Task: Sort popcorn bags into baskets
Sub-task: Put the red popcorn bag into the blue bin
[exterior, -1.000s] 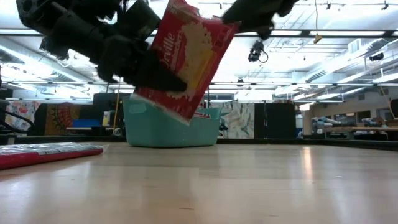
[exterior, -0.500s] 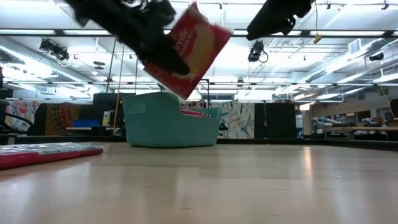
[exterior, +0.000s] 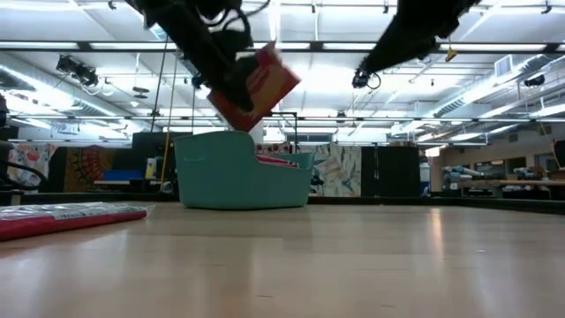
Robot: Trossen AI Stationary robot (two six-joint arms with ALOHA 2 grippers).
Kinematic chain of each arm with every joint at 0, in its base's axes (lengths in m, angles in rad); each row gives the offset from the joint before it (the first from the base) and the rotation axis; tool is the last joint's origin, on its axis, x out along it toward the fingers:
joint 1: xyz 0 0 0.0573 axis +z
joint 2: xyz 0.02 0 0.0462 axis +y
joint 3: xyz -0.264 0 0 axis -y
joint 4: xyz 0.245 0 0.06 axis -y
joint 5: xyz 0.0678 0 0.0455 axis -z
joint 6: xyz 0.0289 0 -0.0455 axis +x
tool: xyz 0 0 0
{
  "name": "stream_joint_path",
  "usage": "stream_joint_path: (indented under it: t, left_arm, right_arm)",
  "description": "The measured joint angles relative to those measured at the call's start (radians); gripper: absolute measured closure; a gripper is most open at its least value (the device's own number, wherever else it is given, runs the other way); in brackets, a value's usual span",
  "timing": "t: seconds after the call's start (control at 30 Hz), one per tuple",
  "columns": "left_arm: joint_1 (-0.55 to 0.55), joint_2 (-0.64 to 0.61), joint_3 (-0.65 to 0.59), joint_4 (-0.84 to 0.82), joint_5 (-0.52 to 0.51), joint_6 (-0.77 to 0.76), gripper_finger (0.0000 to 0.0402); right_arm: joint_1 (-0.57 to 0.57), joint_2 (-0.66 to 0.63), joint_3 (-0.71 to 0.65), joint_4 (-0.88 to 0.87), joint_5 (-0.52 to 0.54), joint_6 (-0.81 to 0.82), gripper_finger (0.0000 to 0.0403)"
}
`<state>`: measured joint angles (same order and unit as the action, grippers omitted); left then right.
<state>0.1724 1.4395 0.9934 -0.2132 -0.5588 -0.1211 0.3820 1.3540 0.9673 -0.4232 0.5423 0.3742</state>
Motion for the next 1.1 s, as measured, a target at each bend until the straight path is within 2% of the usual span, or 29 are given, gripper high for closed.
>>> stream_joint_path:
  t: [0.17, 0.23, 0.3, 0.47, 0.77, 0.9, 1.03, 1.1]
  left_arm:
    - [0.132, 0.024, 0.000, -0.065, 0.010, -0.018, 0.0366]
    - [0.176, 0.045, 0.000, -0.059, 0.060, -0.017, 0.0366]
    - [0.211, 0.069, 0.000, -0.063, 0.116, -0.017, 0.0366]
    - [0.262, 0.099, 0.000, -0.062, 0.123, -0.030, 0.0349]
    - [0.254, 0.099, 0.021, -0.051, 0.150, -0.027, 0.0246]
    - [0.236, 0.095, 0.044, -0.053, 0.180, 0.011, 0.0217]
    - [0.208, 0.047, 0.050, -0.047, 0.294, 0.061, 0.0210]
    - [0.191, 0.021, 0.050, -0.068, 0.398, 0.102, 0.0210]
  right_arm:
    - [0.018, 0.000, -0.034, 0.038, 0.007, 0.020, 0.0259]
    - [0.021, 0.000, -0.047, 0.073, 0.009, 0.005, 0.0259]
    - [0.023, 0.000, -0.060, 0.121, 0.017, -0.020, 0.0259]
    - [0.023, 0.000, -0.081, 0.198, 0.017, -0.062, 0.0259]
    - [0.021, 0.000, -0.082, 0.241, 0.018, -0.097, 0.0259]
    - [0.021, 0.000, -0.082, 0.259, 0.018, -0.115, 0.0259]
    - [0.021, 0.000, -0.082, 0.257, 0.018, -0.116, 0.0259]
    - [0.021, 0.000, -0.082, 0.258, 0.018, -0.116, 0.0259]
